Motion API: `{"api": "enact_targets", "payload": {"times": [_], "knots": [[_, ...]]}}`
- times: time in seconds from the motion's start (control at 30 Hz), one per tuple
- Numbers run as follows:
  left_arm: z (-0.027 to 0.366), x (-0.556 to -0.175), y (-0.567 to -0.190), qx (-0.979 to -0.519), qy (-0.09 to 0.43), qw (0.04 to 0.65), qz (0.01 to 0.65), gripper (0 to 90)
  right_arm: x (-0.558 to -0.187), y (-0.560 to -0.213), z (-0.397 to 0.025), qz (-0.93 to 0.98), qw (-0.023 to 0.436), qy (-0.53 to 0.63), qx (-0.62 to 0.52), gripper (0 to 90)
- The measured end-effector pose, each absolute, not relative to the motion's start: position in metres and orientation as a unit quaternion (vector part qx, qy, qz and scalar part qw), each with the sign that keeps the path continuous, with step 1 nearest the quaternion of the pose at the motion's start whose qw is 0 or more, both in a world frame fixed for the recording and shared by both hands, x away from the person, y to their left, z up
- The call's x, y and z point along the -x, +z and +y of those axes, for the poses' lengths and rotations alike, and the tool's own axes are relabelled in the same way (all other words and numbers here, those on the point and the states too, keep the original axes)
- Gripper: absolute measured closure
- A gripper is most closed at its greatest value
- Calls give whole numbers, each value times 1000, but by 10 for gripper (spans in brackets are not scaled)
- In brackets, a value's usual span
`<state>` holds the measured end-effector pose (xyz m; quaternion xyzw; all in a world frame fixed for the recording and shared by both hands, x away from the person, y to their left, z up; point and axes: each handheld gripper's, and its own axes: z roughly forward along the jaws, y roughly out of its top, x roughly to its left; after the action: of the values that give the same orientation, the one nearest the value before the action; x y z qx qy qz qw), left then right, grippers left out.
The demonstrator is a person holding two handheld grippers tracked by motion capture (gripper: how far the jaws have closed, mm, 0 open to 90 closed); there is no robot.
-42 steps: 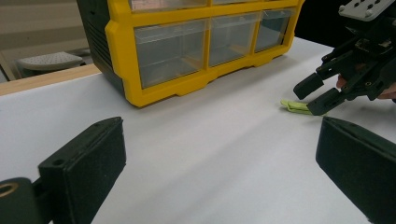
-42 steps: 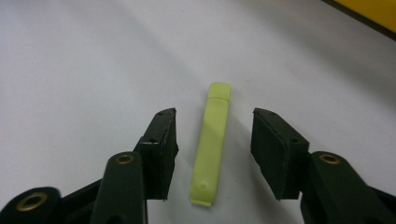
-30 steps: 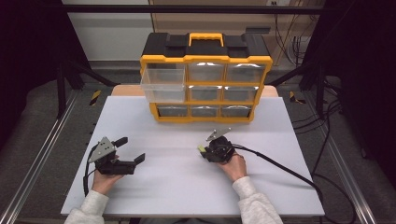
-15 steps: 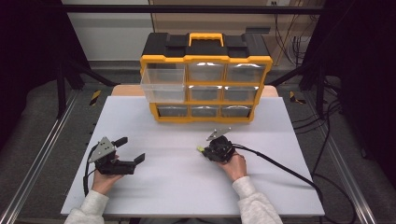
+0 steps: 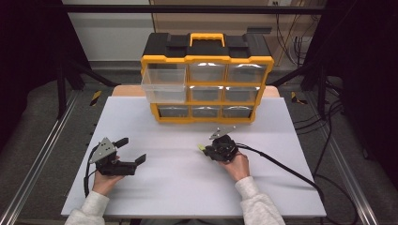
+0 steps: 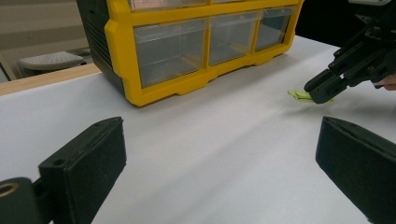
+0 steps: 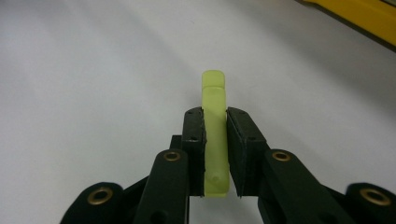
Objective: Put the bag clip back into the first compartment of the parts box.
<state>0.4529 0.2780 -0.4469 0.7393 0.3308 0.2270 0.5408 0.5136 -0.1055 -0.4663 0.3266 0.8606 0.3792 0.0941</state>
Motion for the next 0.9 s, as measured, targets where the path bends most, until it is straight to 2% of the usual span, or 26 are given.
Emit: {"api": "enact_targets", "payload": {"times": [0.9], "knots": [[278, -453, -447, -740, 225, 541, 331, 16, -490, -403, -131, 845, 113, 431, -295, 779]]}}
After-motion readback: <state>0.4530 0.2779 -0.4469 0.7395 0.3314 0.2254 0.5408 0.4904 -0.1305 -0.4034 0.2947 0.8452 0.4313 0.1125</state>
